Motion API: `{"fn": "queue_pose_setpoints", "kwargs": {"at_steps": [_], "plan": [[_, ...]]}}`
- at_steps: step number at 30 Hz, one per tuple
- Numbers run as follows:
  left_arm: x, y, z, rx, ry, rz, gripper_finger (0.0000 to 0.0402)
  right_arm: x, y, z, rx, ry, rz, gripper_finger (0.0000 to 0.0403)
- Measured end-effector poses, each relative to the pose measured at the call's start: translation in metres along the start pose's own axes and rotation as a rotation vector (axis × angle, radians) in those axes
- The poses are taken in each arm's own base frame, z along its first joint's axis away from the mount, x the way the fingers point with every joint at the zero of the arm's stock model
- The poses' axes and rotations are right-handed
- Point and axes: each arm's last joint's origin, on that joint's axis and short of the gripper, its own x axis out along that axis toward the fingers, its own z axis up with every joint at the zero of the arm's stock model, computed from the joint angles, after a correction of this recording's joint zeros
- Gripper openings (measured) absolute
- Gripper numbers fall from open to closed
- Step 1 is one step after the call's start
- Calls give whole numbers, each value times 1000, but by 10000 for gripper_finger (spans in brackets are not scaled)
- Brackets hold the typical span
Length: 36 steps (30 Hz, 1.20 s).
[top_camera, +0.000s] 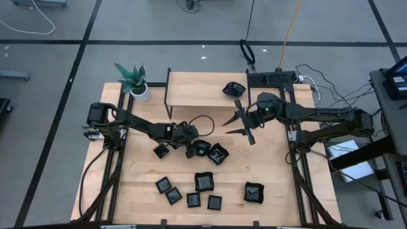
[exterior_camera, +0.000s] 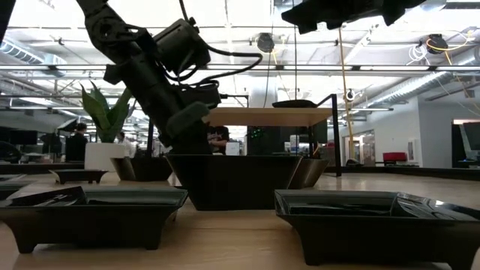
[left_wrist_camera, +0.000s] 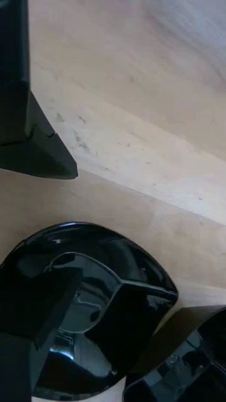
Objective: Pick & Place Mini shaped plates
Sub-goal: Stack the black leaf-shaped plate on top of the other black leaf-shaped plates on the shelf
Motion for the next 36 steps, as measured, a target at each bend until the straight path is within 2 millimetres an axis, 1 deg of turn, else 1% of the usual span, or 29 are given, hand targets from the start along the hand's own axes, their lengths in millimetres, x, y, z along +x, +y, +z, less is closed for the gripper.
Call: {"fn": "queue_pose_setpoints", "kwargs": {"at_steps": [3,6,17,19,23,26,30,33,36], "plan": [[0,-1,0,1,7,-29,239,0,0,0,0,0,0,134],[0,-2,-1,-2,15,-48,214,0,0,0,0,0,0,134],[0,1,0,-16,12,-46,34,0,0,0,0,0,-1,134],[0,0,1,-16,7,-49,10,0,0,0,0,1,-1,134],[-4,0,3,-16,-1,-51,11,0,0,0,1,1,-1,134],[-15,0,9,-12,-31,-60,5,0,0,0,1,1,-1,134],[-38,-1,20,-1,-96,-46,8,0,0,0,1,1,-1,134],[-57,-2,26,47,-142,9,5,0,0,0,2,4,-1,134],[-75,-3,31,73,-198,74,5,0,-1,-1,2,31,-58,134]]}}
